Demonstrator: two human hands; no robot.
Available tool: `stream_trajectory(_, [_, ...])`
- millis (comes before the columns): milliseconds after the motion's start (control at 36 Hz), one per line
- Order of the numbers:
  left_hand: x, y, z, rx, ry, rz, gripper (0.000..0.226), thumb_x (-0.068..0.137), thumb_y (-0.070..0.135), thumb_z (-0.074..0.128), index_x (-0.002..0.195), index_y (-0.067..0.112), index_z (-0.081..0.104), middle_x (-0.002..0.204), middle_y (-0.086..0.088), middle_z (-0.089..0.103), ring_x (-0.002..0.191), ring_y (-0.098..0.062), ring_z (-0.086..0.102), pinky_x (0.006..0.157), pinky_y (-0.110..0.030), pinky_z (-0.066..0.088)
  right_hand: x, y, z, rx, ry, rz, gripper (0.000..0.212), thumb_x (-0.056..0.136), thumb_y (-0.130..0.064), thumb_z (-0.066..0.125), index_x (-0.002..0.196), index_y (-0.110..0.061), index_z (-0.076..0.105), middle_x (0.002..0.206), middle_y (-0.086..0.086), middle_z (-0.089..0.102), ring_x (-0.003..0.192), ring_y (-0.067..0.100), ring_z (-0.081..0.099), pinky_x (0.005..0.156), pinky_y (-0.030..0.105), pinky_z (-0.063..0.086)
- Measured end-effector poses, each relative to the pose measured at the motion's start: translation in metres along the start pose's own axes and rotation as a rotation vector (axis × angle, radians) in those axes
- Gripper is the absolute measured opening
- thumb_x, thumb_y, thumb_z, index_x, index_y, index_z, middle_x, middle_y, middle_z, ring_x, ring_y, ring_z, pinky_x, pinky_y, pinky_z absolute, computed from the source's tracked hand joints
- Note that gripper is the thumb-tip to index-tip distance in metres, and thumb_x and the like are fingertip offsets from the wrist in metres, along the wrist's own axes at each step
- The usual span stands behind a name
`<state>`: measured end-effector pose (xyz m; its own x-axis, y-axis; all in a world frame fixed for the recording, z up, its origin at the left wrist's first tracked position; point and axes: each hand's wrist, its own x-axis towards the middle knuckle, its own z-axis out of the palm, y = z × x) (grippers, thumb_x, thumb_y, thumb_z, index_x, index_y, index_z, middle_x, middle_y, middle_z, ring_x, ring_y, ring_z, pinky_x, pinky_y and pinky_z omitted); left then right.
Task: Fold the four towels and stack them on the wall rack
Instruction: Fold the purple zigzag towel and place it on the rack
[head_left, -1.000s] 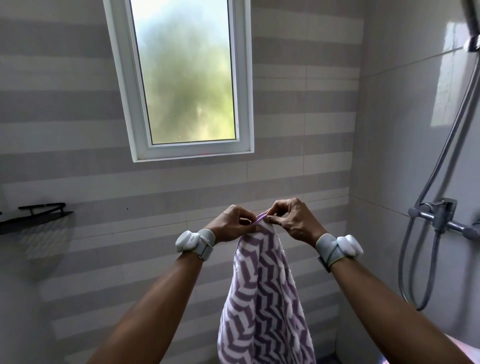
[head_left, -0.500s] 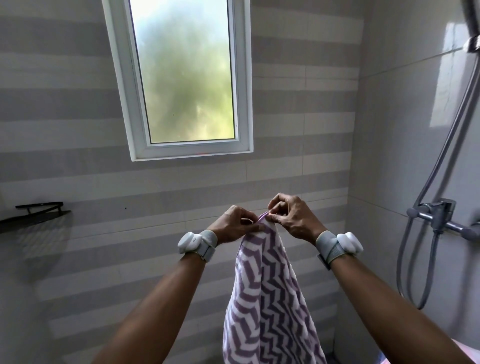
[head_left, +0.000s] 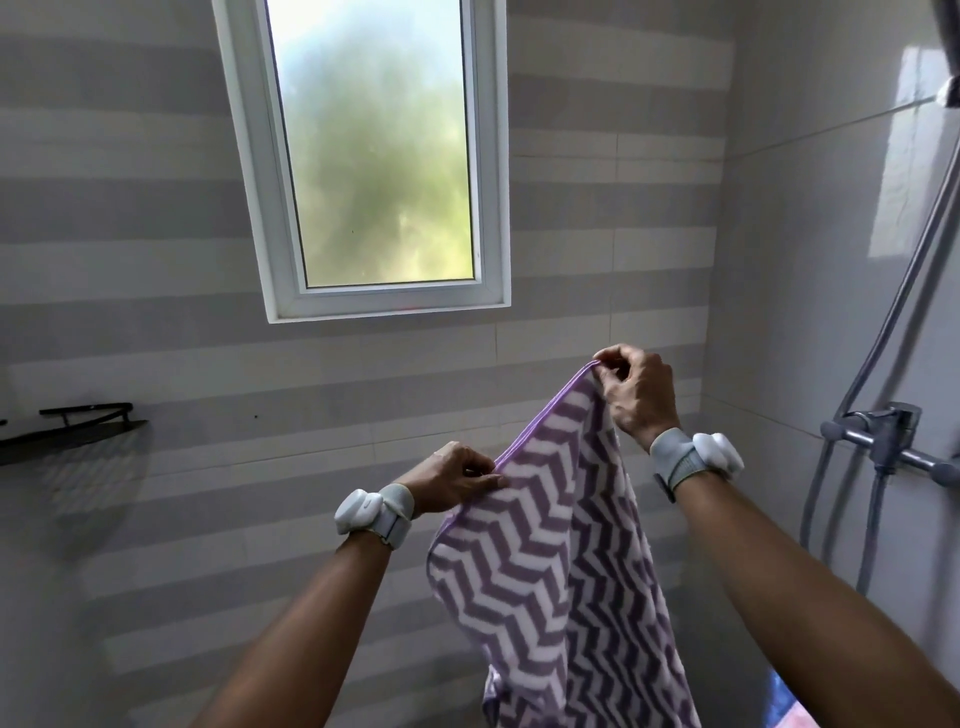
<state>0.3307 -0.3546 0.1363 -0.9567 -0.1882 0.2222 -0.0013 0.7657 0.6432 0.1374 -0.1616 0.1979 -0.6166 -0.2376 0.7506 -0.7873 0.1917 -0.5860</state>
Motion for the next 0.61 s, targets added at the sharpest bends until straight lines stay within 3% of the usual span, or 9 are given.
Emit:
stream_trajectory(56, [-0.004,-0.005,0.001,0.048,-0.019,-0.001,0.031,0.092,0.038,0.066,0.078,0.011,0.071,0.068,0.009,0.056,0.063,-0.003,0.046,0.063,-0.019,0.043,0.007,0.008,-0.001,-0.004,0.116,0.029,0.005,0.089,-0.015,0.068,0.091,-0.015,0.073,0.084,0.004,0.075,0.079,0.022,0.070,0.080,0.027,0.050])
stream_trajectory(111, [-0.008,-0.012,0.000,0.082,-0.040,-0.014,0.028,0.093,0.038,0.065,0.072,0.019,0.070,0.064,0.013,0.053,0.062,-0.001,0.044,0.061,-0.016,0.042,0.013,0.016,-0.006,-0.006,0.190,0.053,0.006,0.089,-0.014,0.066,0.089,-0.015,0.072,0.084,0.005,0.075,0.080,0.025,0.070,0.080,0.030,0.051])
stream_trajectory(222, [-0.017,-0.031,-0.001,0.102,-0.068,-0.051,0.029,0.096,0.037,0.059,0.077,0.017,0.069,0.070,0.012,0.057,0.066,-0.001,0.047,0.064,-0.018,0.044,0.018,0.029,-0.012,-0.024,0.203,0.087,0.006,0.088,-0.014,0.065,0.089,-0.015,0.071,0.086,0.006,0.075,0.083,0.028,0.071,0.082,0.033,0.052])
stream_trajectory(333, [-0.021,-0.041,0.004,0.011,0.095,-0.081,0.032,0.101,0.028,0.051,0.078,0.008,0.060,0.070,0.009,0.051,0.063,-0.006,0.041,0.063,-0.025,0.040,0.016,0.036,-0.011,-0.026,0.201,0.103,0.006,0.088,-0.013,0.065,0.090,-0.014,0.071,0.089,0.009,0.075,0.087,0.030,0.070,0.083,0.034,0.051])
stream_trajectory(444, [-0.019,-0.048,0.010,0.072,0.279,-0.020,0.034,0.102,0.026,0.050,0.068,0.025,0.049,0.060,0.017,0.051,0.058,-0.003,0.045,0.063,-0.021,0.037,0.016,0.039,-0.011,-0.046,0.197,0.106,0.006,0.088,-0.014,0.065,0.090,-0.015,0.071,0.090,0.008,0.076,0.087,0.030,0.070,0.082,0.034,0.051])
stream_trajectory(528, [-0.019,-0.053,0.011,0.152,0.383,0.055,0.025,0.096,0.034,0.051,0.076,0.019,0.057,0.065,0.014,0.053,0.067,-0.015,0.052,0.066,-0.021,0.039,0.017,0.041,-0.015,-0.063,0.198,0.111,0.005,0.088,-0.014,0.065,0.089,-0.015,0.070,0.090,0.008,0.075,0.087,0.031,0.070,0.081,0.035,0.051])
stream_trajectory(611, [-0.018,-0.057,0.004,0.194,0.351,0.097,0.031,0.092,0.039,0.056,0.082,0.011,0.065,0.067,0.012,0.058,0.066,-0.018,0.055,0.063,-0.016,0.040,0.019,0.047,-0.021,-0.076,0.200,0.122,0.005,0.088,-0.015,0.065,0.089,-0.016,0.070,0.090,0.006,0.075,0.087,0.030,0.070,0.082,0.034,0.051])
